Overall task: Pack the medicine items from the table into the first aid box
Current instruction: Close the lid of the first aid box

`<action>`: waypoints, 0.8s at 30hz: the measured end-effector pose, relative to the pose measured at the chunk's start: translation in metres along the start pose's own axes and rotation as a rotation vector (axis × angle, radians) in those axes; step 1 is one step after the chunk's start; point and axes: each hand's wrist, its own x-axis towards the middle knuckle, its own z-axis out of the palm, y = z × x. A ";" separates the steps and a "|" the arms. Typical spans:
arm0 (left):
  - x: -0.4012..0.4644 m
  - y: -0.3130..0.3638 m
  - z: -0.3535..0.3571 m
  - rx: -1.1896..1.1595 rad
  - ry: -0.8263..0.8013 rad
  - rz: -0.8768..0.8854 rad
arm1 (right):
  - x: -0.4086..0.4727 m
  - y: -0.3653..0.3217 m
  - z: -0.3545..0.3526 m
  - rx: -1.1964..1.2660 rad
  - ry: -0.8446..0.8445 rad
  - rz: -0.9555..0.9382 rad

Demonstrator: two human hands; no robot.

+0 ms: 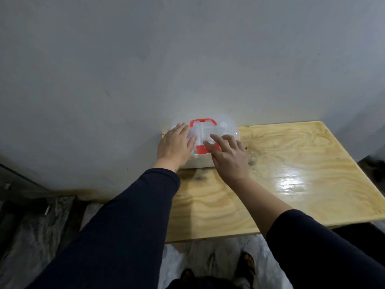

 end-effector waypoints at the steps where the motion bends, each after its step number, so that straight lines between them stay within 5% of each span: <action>1: -0.002 0.000 0.004 0.018 -0.013 0.010 | -0.006 0.000 0.003 -0.008 -0.031 0.000; 15: -0.006 -0.003 0.031 0.226 -0.053 0.067 | -0.010 0.022 0.015 0.151 -0.352 0.162; 24: 0.002 -0.003 0.034 0.248 0.007 0.070 | 0.001 0.023 0.023 0.162 -0.315 0.183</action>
